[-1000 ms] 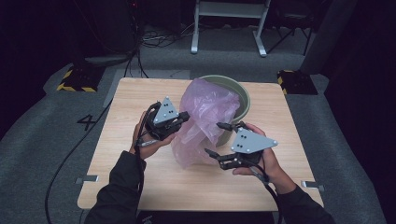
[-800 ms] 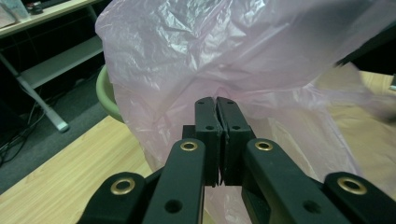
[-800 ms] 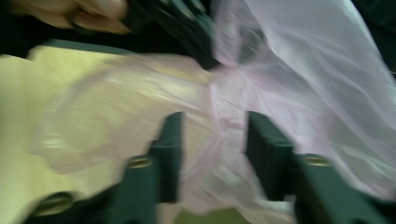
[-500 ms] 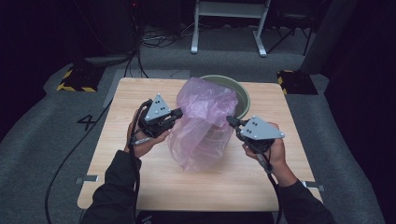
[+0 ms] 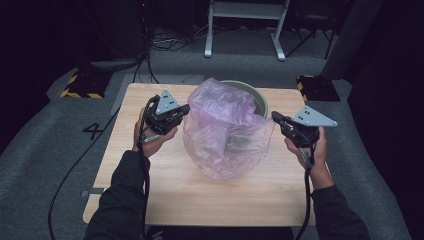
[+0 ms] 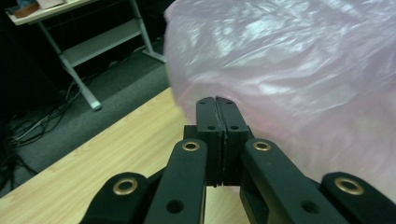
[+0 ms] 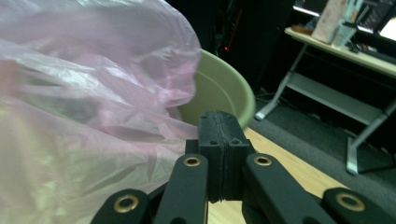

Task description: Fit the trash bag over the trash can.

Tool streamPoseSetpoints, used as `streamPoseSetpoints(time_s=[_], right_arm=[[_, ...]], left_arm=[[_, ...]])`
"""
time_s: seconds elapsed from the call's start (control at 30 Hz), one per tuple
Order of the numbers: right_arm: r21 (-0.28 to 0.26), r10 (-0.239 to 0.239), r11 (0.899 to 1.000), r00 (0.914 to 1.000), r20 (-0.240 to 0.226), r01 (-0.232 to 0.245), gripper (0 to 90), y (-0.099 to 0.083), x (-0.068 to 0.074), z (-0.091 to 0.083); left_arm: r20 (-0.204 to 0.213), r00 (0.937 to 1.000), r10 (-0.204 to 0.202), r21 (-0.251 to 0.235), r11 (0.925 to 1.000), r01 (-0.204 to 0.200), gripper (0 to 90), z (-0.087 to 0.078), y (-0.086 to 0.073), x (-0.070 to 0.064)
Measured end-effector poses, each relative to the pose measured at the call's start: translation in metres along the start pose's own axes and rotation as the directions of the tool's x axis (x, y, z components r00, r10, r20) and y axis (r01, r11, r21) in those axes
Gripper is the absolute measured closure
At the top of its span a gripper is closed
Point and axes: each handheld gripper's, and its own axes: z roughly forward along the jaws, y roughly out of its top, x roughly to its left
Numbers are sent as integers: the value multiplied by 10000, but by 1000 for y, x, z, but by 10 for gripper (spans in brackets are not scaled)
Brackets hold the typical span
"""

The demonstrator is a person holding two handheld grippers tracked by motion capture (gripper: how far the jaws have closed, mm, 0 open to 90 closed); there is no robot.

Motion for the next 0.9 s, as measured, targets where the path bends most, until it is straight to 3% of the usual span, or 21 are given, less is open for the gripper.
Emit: streamPoseSetpoints(time_s=[0.43,0.67,0.77,0.9], right_arm=[[643,820,9944,9958,406,-845,899,-8,-33,29],[606,1236,9900,9907,577,-1271,900,-9,-49,43],[379,1412,9891,9894,327,-1424,900,-8,-52,46],[658,1454,9868,9884,432,-1480,900,-10,-55,55]], left_arm=[[-558,9976,-414,708,9965,454,899,31,-2,21],[-767,9960,-459,1184,9915,548,899,48,-7,30],[-690,9966,-445,1396,9887,538,898,54,-8,31],[-657,9971,-373,1747,9834,483,899,66,-9,32]])
